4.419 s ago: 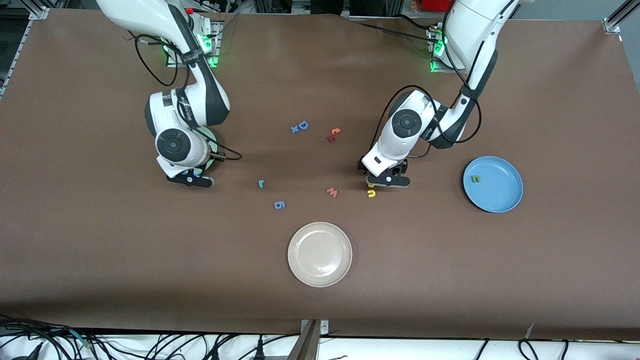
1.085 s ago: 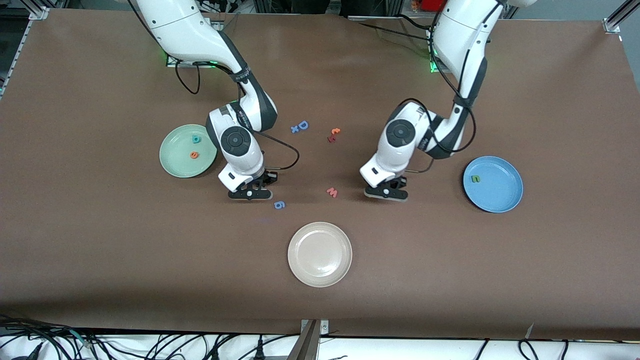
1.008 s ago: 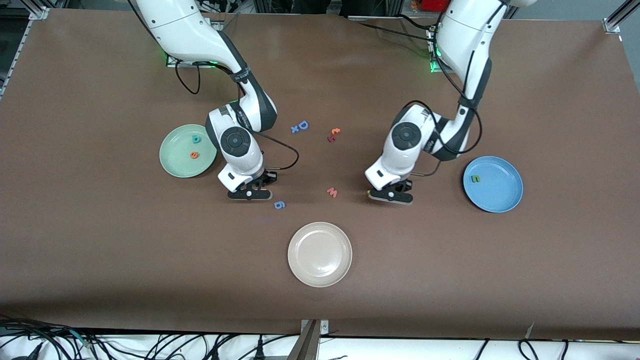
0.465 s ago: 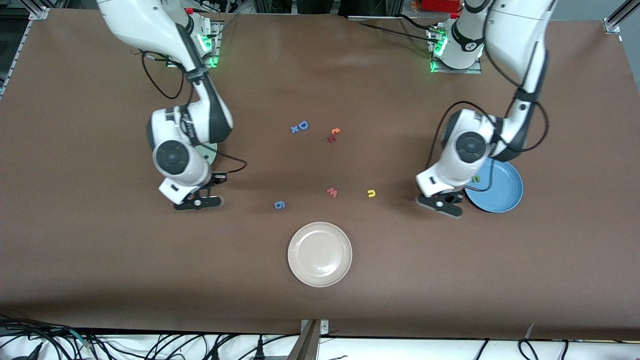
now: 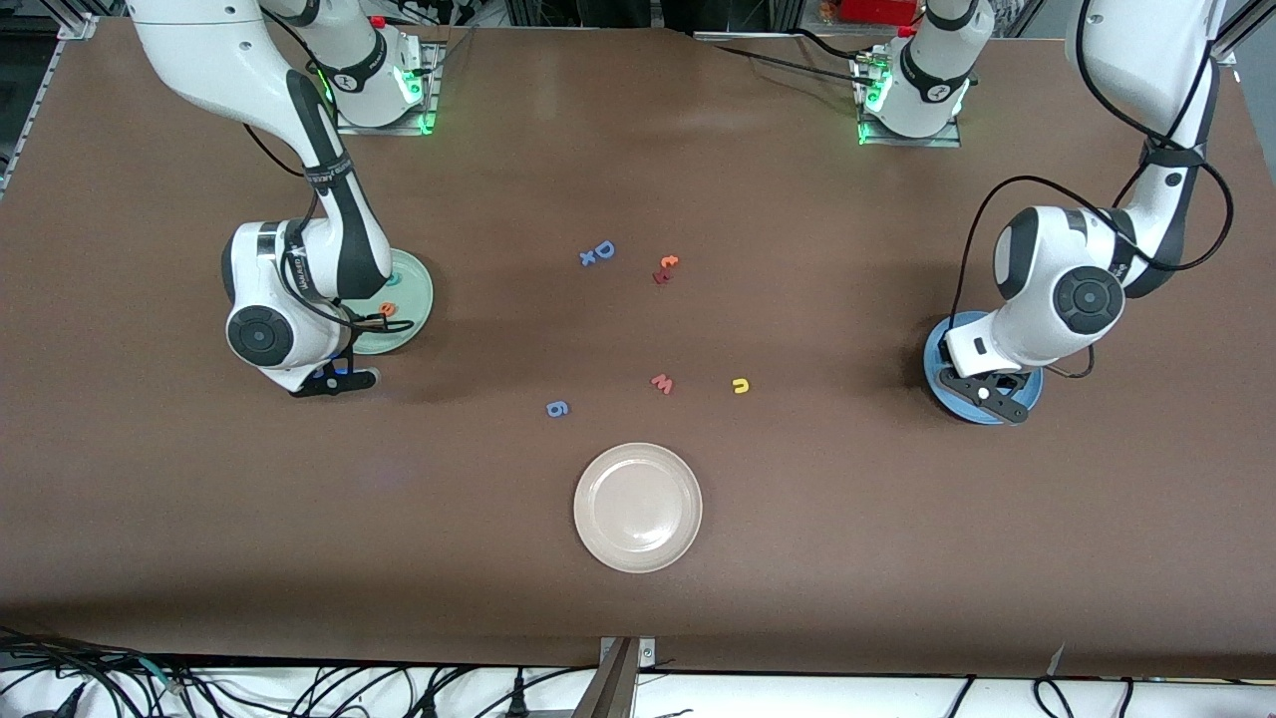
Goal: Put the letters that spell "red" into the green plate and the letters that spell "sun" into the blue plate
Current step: 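Carry the cyan letter to the green plate and yellow s to the blue plate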
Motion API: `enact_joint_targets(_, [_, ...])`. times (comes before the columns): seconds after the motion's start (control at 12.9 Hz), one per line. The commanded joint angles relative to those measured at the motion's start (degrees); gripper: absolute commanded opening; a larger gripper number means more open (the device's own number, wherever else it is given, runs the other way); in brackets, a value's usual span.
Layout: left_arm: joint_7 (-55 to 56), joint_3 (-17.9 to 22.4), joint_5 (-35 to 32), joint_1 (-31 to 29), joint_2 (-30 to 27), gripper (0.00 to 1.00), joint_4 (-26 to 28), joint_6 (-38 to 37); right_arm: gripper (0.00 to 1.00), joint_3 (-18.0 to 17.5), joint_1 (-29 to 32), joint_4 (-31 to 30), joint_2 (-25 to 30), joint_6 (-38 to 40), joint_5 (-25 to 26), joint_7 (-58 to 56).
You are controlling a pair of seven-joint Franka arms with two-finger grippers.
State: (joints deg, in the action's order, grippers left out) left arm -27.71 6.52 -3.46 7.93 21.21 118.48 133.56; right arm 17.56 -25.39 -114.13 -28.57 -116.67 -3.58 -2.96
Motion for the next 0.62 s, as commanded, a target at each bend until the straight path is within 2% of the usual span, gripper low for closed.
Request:
enact_joint_targets(0.0, [-6.12,-0.72,-0.4,-3.96,-1.26,0.05,2.02,-0.67,0.0,-0.51,1.22,-4.87,2.65,-1.11,-0.38,-0.82])
enact_joint_targets(0.08, [-6.83,-0.72,-0.75,-5.02,-1.09,0.06,1.93,-0.67,0.19,-0.51,1.48,-5.4,2.56,-1.02,-0.38,-0.82])
enact_joint_targets(0.16, [-7.62,-0.63,-1.02,-6.07,-0.39,0.06,1.84,-0.41,0.78,-0.51,1.92,-5.49,2.38,-1.02,-0.38,-0.82])
enact_joint_targets(0.23, [-7.97,-0.63,-1.11,-6.87,0.14,0.08,1.75,-0.14,1.0,-0.51,2.27,-5.32,2.47,-0.67,-0.38,-0.82])
enact_joint_targets(0.39, [-7.89,-0.63,-1.11,-7.22,1.11,0.13,1.67,0.64,1.0,-0.69,2.19,-4.18,4.91,1.69,-0.38,-0.3])
enact_joint_targets(0.47, [-7.89,-0.63,-1.19,-7.4,1.46,0.23,1.49,1.09,1.0,-0.86,1.93,-3.04,6.32,3.27,-0.29,0.05])
enact_joint_targets(0.54, [-7.89,-0.63,-1.2,-7.75,1.55,0.58,1.32,1.18,1.0,-0.87,1.84,-1.64,7.38,4.68,-0.29,0.06])
